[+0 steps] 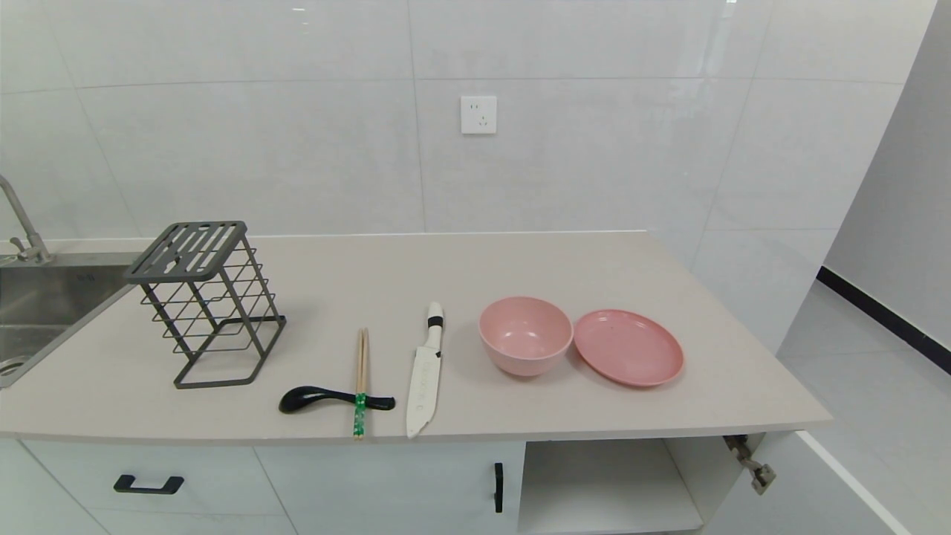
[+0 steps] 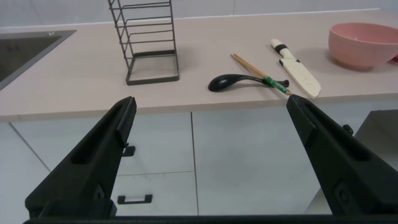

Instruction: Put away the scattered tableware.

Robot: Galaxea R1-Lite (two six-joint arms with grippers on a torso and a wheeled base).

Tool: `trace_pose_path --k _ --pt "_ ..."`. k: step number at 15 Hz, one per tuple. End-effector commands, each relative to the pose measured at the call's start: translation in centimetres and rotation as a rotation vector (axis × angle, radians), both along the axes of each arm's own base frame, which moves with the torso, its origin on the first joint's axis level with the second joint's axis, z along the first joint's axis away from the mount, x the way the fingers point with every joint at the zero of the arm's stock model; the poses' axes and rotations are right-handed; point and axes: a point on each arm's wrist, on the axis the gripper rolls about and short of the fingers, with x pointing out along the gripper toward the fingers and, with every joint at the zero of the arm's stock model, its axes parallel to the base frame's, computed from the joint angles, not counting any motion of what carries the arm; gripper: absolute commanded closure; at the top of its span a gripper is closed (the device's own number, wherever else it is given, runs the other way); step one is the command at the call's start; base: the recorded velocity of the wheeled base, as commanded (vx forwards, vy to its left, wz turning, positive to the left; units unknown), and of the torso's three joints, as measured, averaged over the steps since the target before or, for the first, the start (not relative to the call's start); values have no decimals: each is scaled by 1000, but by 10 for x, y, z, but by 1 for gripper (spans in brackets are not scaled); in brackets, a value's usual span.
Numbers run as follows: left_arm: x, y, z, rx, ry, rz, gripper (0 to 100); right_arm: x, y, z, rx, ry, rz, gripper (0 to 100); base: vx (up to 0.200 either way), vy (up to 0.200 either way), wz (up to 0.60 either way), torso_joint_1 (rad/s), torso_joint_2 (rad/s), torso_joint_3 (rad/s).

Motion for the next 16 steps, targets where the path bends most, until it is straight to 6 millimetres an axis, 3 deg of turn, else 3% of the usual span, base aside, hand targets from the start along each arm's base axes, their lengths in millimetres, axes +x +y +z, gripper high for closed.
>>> trace_pose_path --k 1,2,3,4,6,9,10,14,16 --pt "0 0 0 1 1 -1 0 -3 0 11 -29 -60 -1 0 0 0 0 0 0 0" --pt "0 0 0 -2 1 -1 0 -20 1 69 -43 -257 -25 0 0 0 0 0 0 0" --pt "0 0 0 -2 1 -1 0 -20 2 110 -49 -278 -44 0 0 0 0 0 0 0" --pt "0 0 0 -2 1 0 0 -12 2 115 -49 -242 11 0 0 0 0 0 0 0" --pt "0 0 0 -2 1 -1 0 10 2 98 -65 -74 191 0 0 0 0 0 0 0" --pt "0 0 0 1 1 -1 0 42 7 102 -67 91 352 0 0 0 0 0 0 0" --pt "0 0 0 0 2 -4 0 63 11 106 -58 184 427 0 0 0 0 0 0 0" --pt "0 0 0 -3 3 -6 0 114 27 124 -61 279 543 0 0 0 0 0 0 0" --pt "0 0 0 -3 3 -6 0 157 46 126 -72 343 611 0 0 0 0 0 0 0"
